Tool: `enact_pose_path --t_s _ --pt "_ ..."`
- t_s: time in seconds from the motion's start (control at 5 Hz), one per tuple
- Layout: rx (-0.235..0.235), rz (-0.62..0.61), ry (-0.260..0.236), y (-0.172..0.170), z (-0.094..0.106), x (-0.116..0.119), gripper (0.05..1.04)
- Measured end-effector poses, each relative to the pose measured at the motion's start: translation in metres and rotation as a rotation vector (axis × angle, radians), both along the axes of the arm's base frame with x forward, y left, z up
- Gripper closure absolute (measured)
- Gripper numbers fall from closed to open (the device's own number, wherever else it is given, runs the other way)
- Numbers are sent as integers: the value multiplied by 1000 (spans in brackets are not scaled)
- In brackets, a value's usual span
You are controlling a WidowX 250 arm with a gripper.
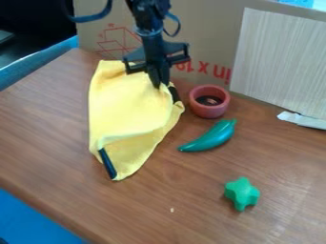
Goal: Fold the cloth from bottom left to top right to cover the white figure
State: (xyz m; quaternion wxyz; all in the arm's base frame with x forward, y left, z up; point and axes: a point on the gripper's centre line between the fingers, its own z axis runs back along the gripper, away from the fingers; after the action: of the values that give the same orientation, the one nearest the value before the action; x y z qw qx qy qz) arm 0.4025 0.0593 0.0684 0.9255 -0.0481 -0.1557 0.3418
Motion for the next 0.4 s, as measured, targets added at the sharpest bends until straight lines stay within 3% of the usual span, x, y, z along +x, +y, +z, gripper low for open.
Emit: enact_pose_path --t_s 0.2,0.4 --pt "45 -2 -2 -3 -8 4 846" --pt "50 -18 -14 -3 -10 6 576"
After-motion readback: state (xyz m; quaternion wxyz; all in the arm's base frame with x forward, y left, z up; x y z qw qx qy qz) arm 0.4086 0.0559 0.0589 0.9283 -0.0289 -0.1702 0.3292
